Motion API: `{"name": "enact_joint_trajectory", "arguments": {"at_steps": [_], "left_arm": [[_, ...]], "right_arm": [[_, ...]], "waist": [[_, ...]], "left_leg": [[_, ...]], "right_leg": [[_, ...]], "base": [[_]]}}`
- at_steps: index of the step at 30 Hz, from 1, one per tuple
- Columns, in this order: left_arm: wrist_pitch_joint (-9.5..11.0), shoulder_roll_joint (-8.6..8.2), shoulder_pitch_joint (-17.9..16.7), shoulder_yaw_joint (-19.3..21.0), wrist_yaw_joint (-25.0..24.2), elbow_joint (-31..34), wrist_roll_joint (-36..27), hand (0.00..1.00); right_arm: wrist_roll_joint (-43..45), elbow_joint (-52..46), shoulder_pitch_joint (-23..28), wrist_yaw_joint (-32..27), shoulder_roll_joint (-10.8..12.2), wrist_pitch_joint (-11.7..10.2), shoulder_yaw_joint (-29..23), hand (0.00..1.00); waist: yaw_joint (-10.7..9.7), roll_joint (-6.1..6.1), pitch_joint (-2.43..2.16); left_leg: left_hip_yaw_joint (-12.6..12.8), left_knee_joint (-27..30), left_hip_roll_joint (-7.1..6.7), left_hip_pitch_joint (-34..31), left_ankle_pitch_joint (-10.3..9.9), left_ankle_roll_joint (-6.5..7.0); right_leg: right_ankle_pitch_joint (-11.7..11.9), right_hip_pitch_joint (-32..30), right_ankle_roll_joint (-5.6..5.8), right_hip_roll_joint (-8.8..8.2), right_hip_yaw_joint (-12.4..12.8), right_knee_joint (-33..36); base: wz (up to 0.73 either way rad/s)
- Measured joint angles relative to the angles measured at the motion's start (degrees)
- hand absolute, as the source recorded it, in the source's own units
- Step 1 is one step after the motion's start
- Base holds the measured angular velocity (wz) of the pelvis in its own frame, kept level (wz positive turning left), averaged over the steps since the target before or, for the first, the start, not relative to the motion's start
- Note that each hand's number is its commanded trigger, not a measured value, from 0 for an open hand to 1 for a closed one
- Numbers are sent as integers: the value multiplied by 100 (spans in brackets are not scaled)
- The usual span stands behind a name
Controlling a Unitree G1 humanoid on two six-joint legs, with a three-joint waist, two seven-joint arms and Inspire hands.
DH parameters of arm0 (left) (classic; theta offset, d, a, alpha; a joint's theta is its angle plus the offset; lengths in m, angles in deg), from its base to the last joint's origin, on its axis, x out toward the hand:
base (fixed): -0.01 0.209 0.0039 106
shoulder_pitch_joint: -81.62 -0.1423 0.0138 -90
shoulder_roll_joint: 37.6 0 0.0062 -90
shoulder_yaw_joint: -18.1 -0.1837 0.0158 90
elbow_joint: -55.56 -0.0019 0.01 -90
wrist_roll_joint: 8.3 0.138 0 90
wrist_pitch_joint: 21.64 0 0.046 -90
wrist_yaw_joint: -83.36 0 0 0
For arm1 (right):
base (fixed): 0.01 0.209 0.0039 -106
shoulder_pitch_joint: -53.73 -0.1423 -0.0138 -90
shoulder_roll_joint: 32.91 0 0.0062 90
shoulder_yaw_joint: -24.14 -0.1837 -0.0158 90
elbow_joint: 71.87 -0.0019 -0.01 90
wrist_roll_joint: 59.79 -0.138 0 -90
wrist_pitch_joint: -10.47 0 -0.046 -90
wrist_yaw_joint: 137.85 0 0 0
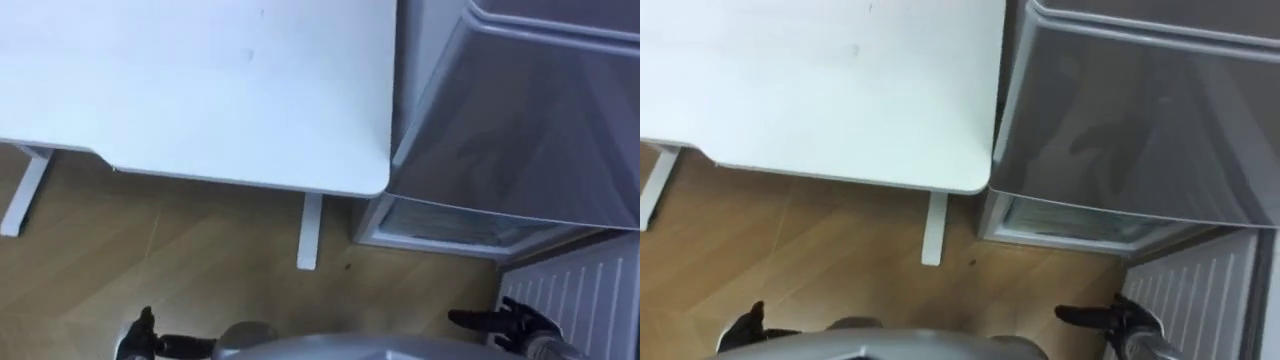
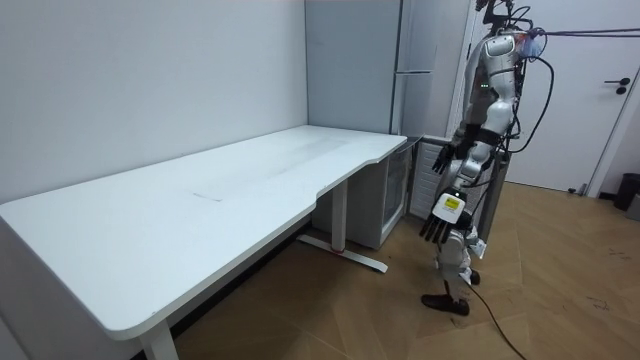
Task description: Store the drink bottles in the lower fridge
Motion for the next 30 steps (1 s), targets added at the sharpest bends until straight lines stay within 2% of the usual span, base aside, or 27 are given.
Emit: {"name": "enact_joint_trajectory", "arguments": {"at_steps": [2,4,7,9,11,12,14,16,25,30], "left_arm": [[-1,-3,-51,90,11,-2,17,0],[-3,-4,-139,284,19,3,101,0],[-1,-24,-173,480,21,11,139,0],[2,-21,-158,497,32,3,134,0],[11,-22,-129,497,35,-7,133,0],[12,-28,-102,497,36,-34,132,0],[14,-54,-39,497,40,-40,129,0],[16,-126,16,496,33,-37,130,0],[15,-177,-39,495,4,19,129,0],[9,-178,-169,496,-11,18,133,0]], "right_arm": [[224,-397,46,-228,-4,11,-396,0],[652,-950,101,-550,-4,-46,-748,0],[1064,-1692,135,-952,-3,-82,-998,0],[1160,-2297,218,-1245,-3,-135,-1009,0],[1406,-2877,233,-1506,-1,-182,-1011,0],[1574,-3181,233,-1668,0,-285,-1039,0],[1616,-3570,250,-1887,1,-425,-1063,0],[1611,-3975,309,-2060,6,-435,-1108,0],[1782,-5045,367,-2487,-1,-469,-1488,0],[1797,-5072,434,-2697,-7,-499,-1523,0]], "waist": [[-43,-6,-16],[-165,11,-51],[-194,12,-55],[-242,12,-53],[-331,56,-74],[-359,52,-73],[-361,45,-77],[-370,44,-70],[-536,59,-64],[-606,39,-55]], "left_leg": [[67,-23,12,58,4,6],[171,-99,14,156,18,19],[323,-235,8,321,31,32],[350,-270,-1,363,32,35],[368,-302,-6,371,34,37],[382,-349,-6,421,35,39],[397,-392,-6,486,35,39],[397,-436,-6,542,35,38],[398,-461,-8,559,35,38],[432,-513,-8,558,34,38]], "right_leg": [[12,0,7,8,92,-4],[37,11,15,11,199,2],[69,13,30,20,409,0],[92,12,40,24,484,-27],[114,7,47,30,523,-58],[123,9,47,45,590,-58],[129,38,42,59,649,-54],[131,46,41,69,712,-57],[133,38,42,78,741,-60],[134,-5,44,83,762,-94]], "base": [[-23],[-25],[-34],[-25],[-15],[-22],[-19],[-15],[-3],[-2]]}}
